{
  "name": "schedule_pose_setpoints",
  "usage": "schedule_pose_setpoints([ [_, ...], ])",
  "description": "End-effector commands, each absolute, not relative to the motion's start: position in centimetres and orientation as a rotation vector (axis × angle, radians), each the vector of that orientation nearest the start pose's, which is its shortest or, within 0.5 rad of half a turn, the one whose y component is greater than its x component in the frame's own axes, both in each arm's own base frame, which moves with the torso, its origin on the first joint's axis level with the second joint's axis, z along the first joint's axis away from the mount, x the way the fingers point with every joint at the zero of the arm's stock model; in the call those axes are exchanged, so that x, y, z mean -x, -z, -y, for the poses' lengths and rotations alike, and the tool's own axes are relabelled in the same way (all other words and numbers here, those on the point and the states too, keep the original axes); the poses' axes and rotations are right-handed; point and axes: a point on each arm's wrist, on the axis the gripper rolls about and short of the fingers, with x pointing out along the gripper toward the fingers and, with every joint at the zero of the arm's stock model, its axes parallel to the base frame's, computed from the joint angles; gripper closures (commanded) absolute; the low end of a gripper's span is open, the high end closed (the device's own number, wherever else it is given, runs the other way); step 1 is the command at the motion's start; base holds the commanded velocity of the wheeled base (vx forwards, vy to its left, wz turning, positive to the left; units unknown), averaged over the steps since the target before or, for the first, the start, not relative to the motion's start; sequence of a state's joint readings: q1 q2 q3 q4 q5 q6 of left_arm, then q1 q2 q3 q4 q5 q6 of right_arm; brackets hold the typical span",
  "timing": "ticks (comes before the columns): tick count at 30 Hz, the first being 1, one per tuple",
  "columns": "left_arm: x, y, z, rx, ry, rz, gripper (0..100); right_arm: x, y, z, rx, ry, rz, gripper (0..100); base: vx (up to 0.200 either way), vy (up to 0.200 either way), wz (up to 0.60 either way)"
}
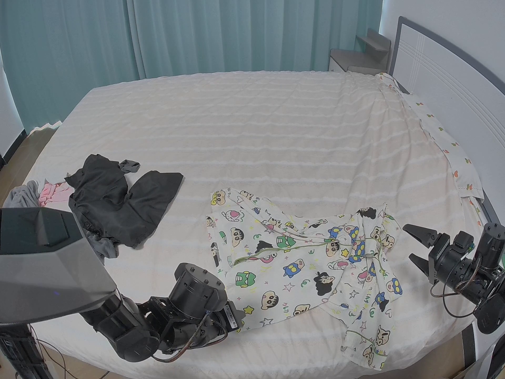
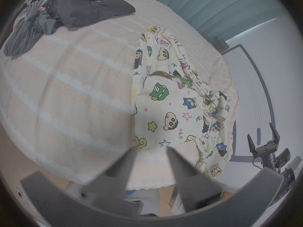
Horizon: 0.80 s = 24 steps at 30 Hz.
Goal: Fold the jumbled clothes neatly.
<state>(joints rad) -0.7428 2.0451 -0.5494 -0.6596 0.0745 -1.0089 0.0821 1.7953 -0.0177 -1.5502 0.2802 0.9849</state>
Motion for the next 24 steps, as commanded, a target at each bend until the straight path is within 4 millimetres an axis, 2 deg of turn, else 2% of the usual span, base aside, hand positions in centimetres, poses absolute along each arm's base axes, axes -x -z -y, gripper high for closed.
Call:
schedule_pose_setpoints([
  [1, -21.8, -1.4, 20.1, 0.568, 0.171, -1.016, 0, -20.0, -8.1, -2.3, -0.986, -0.217, -0.398, 0, 0.000, 0.000, 0.00],
  [5, -22.6, 0.1, 20.9, 0.560, 0.163, -1.012, 0, -20.0, -8.2, -2.3, -0.986, -0.216, -0.396, 0, 0.000, 0.000, 0.00],
  [6, -23.0, 1.0, 21.4, 0.559, 0.166, -1.007, 0, -20.0, -8.2, -2.3, -0.986, -0.219, -0.394, 0, 0.000, 0.000, 0.00],
  [11, -24.2, 2.4, 22.4, 0.575, 0.177, -0.986, 0, -20.0, -8.3, -2.3, -0.986, -0.217, -0.391, 0, 0.000, 0.000, 0.00],
  [15, -24.8, 2.5, 23.0, 0.582, 0.182, -0.959, 0, -20.0, -8.4, -2.3, -0.984, -0.221, -0.385, 0, 0.000, 0.000, 0.00],
  [24, -24.6, 3.0, 23.2, 0.560, 0.166, -0.956, 0, -20.0, -8.3, -2.3, -0.984, -0.221, -0.388, 0, 0.000, 0.000, 0.00],
])
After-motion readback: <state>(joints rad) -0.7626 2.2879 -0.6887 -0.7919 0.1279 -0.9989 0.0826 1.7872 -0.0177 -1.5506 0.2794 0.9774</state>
